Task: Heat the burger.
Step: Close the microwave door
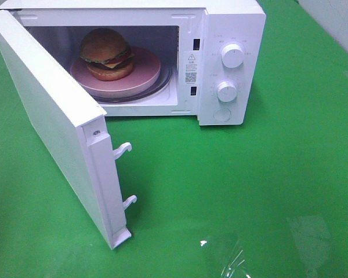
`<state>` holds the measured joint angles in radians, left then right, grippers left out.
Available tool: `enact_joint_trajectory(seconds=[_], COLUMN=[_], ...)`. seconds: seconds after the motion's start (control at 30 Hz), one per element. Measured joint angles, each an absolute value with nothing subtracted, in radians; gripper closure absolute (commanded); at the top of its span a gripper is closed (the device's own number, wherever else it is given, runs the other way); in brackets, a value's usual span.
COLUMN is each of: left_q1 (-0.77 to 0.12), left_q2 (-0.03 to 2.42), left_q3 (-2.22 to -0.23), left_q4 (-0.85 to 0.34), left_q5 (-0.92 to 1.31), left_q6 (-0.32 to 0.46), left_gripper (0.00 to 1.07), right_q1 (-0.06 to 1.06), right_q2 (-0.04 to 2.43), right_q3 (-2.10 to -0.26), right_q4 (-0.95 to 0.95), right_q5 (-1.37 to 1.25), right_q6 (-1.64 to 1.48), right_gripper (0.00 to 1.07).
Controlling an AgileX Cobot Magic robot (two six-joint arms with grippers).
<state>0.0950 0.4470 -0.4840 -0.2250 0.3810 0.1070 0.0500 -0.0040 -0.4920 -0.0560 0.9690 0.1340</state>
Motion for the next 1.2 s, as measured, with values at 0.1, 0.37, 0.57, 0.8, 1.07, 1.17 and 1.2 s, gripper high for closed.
enact_joint_trajectory(seconds=[0.1,0.37,0.57,0.8,1.07,1.17,1.2], left_q1=[0.095,0.095,0.095,0.095,0.095,0.095,0.095], left_q2=[0.474,0.602,0.696,0.864,1.063,1.135,1.135], left_q3=[-0.413,-0.251,-0.206,-0.201,-0.201,-0.201,-0.201], left_q4=[-0.239,-0.245,-0.230,-0.011,0.361,0.446,0.446], left_q5=[0.248,-0.054,-0.201,-0.349,-0.583,-0.644,-0.644], left_q6=[0.107,0.107,0.089,-0.090,-0.373,-0.436,-0.436], left_gripper=[1.07,1.07,1.07,1.07,1.07,1.07,1.07], right_q1=[0.050,0.050,0.050,0.050,0.050,0.050,0.050], right_q2=[-0.004,-0.004,-0.004,-0.004,-0.004,-0.004,-0.004], right_q3=[-0.492,-0.492,-0.492,-0.492,-0.492,-0.492,-0.492], right_q4=[-0.056,-0.056,-0.056,-0.056,-0.056,-0.056,-0.056], right_q5=[0.969,0.969,0.969,0.969,0.969,0.969,0.969], right_q6=[0.134,0.134,0.134,0.134,0.134,0.134,0.134], right_gripper=[0.31,0.31,0.31,0.31,0.31,0.31,0.31])
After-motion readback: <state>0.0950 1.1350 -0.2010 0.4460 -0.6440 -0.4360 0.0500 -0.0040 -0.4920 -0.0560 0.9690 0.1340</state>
